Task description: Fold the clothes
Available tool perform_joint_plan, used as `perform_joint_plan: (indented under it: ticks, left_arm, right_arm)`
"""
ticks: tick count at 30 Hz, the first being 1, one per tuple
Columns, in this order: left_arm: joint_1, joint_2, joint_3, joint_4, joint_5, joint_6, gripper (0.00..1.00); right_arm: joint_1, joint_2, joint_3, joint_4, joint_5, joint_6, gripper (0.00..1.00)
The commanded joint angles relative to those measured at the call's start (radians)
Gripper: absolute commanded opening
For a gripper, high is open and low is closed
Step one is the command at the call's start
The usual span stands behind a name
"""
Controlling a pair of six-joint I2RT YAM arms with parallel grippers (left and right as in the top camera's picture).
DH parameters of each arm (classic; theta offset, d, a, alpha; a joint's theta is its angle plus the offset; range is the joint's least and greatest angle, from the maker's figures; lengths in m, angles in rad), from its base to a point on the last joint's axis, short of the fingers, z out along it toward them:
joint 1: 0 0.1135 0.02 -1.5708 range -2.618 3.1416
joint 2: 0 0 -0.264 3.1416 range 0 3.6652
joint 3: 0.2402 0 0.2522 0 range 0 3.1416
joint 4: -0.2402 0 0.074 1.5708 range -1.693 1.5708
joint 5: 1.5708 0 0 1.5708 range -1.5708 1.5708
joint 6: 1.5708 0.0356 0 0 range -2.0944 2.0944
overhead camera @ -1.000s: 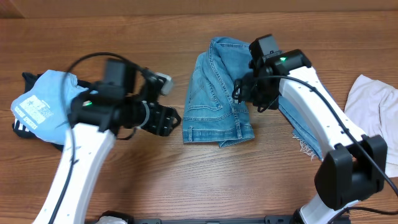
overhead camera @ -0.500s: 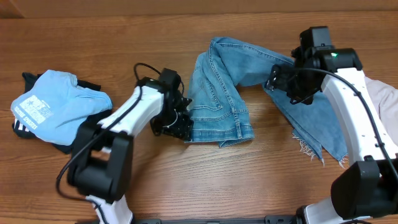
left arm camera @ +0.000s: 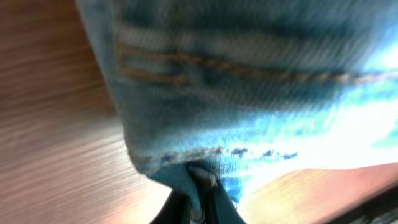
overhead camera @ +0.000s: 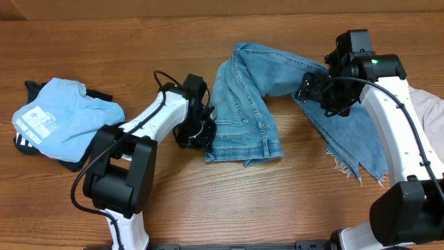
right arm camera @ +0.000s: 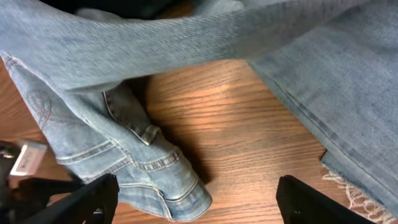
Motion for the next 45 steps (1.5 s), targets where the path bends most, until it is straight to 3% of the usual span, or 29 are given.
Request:
perform_joint_plan:
  ticks: [1, 5, 7, 15, 22, 28, 34, 40, 45]
  left_arm:
    - [0.082, -0.126, 0.228, -0.156, -0.052, -0.015, 0.04]
    - [0.203, -0.256, 0.468, -0.211, -0.095, -0.008, 0.04]
    - [0.265, -0.299, 0.558, -0.211, -0.187, -0.006, 0.04]
    - [0.346, -0.314, 0.602, -0.226, -0.436, 0.085, 0.04]
    - [0.346, -0.319, 0.686, -0.234, -0.441, 0.123, 0.04]
    - [0.345, -0.346, 0.951, -0.316, -0.380, 0.159, 0.04]
    - [0.336, -0.397, 1.101, -0.348, -0.198, 0.189, 0.04]
    - [0.330, -0.381, 1.108, -0.382, -0.353, 0.192, 0.04]
    - [0.330, -0.331, 1.108, -0.426, -0.348, 0.188, 0.04]
  right_arm:
    - [-0.003, -0.025, 0.009, -0.004, -0.004, -0.008, 0.86]
    - [-0.003, -0.025, 0.009, -0.014, -0.004, -0.008, 0.87]
    - [-0.003, -0.025, 0.009, -0.014, -0.005, -0.008, 0.87]
    - [-0.003, -0.024, 0.008, -0.013, 0.007, -0.008, 0.88]
    - [-0.003, -0.003, 0.008, 0.023, 0.082, -0.008, 0.92]
    - [-0.003, 0.001, 0.008, 0.025, 0.101, -0.008, 0.93]
    - [-0.003, 0.001, 0.007, 0.023, 0.101, -0.008, 0.93]
    - [-0.003, 0.018, -0.036, 0.026, 0.101, 0.019, 0.92]
    - [-0.027, 0.065, -0.173, 0.098, 0.216, 0.149, 0.89]
